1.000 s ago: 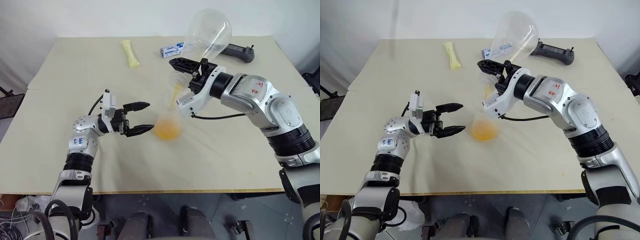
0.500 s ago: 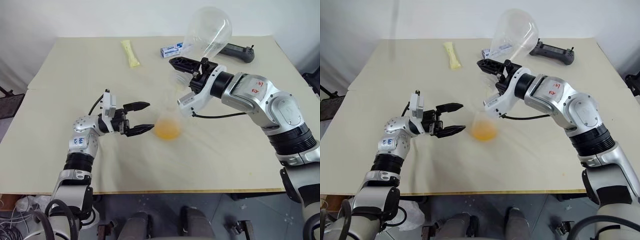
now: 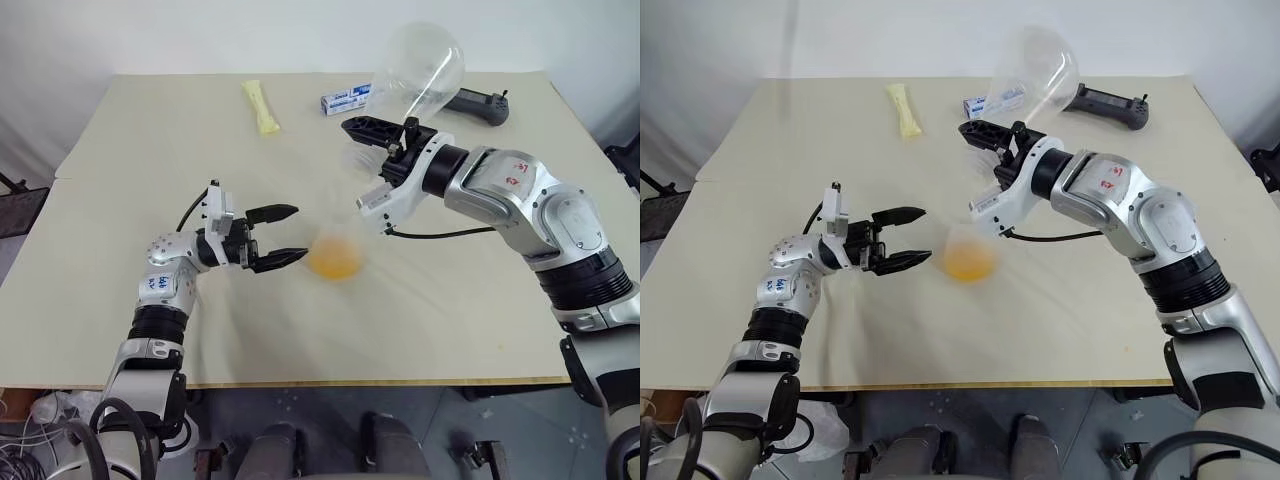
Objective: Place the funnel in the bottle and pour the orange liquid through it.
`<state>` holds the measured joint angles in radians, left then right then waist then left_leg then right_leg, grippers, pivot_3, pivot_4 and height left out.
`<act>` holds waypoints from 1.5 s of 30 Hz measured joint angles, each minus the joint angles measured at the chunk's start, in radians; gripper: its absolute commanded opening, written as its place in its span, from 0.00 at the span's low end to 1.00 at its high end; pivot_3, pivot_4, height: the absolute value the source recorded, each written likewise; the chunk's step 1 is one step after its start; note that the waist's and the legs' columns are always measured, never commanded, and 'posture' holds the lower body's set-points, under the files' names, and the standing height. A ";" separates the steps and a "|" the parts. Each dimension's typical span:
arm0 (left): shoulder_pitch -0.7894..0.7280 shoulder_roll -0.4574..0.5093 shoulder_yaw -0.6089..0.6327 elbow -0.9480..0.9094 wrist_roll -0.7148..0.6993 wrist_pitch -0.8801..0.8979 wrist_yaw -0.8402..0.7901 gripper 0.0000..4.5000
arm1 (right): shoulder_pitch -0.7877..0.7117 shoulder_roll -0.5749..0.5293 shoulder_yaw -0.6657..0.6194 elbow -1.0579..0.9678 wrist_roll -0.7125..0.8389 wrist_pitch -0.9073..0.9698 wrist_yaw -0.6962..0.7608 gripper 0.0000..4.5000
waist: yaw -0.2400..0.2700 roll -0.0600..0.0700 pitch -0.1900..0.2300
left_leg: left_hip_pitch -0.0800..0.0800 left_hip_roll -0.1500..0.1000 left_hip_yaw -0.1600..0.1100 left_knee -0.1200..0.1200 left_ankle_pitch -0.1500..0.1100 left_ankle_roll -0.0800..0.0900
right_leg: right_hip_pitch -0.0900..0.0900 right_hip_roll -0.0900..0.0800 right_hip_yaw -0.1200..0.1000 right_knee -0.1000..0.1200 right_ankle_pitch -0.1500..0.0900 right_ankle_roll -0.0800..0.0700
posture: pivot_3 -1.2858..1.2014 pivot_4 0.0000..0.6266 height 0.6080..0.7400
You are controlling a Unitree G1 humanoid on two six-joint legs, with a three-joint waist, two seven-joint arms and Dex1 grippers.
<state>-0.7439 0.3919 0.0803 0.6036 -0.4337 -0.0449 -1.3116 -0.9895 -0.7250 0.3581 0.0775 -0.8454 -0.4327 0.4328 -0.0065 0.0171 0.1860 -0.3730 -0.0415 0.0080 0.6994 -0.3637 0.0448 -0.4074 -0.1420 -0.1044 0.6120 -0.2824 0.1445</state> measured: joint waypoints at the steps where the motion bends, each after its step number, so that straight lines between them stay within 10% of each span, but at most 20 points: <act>1: -0.003 0.000 0.000 0.002 0.004 0.000 0.004 1.00 | 0.012 0.003 -0.011 -0.003 0.014 0.010 0.011 0.55 | 0.000 0.000 0.000 | 0.000 0.000 0.000 0.000 0.000 0.000 | 0.000 0.000 0.000 0.000 0.000 0.000 | 0.52 0.24 1.00; 18: -0.027 0.009 -0.001 -0.006 0.014 0.123 0.120 1.00 | 0.183 0.398 -0.427 -0.257 0.636 0.807 0.145 0.55 | 0.004 0.000 0.000 | 0.000 -0.002 -0.004 0.002 0.000 0.000 | 0.000 -0.001 -0.001 0.007 0.000 0.000 | 0.52 0.24 1.00; 37: 0.070 0.130 -0.002 -0.167 0.011 0.269 0.109 1.00 | 0.308 0.297 -0.757 0.080 1.064 0.848 0.110 0.55 | -0.020 0.000 0.000 | 0.002 -0.002 -0.002 0.000 0.000 0.000 | -0.001 -0.002 0.000 0.008 0.000 0.000 | 0.52 0.24 1.00; 42: 0.084 0.130 -0.002 -0.172 0.010 0.270 0.103 1.00 | 0.330 0.287 -0.748 0.114 1.070 0.800 0.102 0.99 | -0.022 0.000 0.000 | 0.002 -0.002 -0.002 0.000 0.000 0.000 | -0.001 -0.003 0.000 0.007 0.000 0.000 | 0.52 0.24 1.00; 45: 0.084 0.130 -0.002 -0.174 0.009 0.270 0.103 1.00 | 0.332 0.275 -0.730 0.110 1.072 0.784 0.098 0.99 | -0.020 0.000 0.000 | 0.002 -0.002 -0.002 0.000 0.000 0.000 | -0.001 -0.003 0.000 0.008 0.000 0.000 | 0.52 0.24 1.00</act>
<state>-0.6597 0.5216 0.0786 0.4299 -0.4246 0.2251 -1.2088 -0.6575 -0.4495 -0.3722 0.1879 0.2265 0.3517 0.5309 -0.0269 0.0170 0.1858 -0.3712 -0.0434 0.0062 0.6991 -0.3636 0.0448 -0.4087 -0.1447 -0.1046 0.6196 -0.2824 0.1443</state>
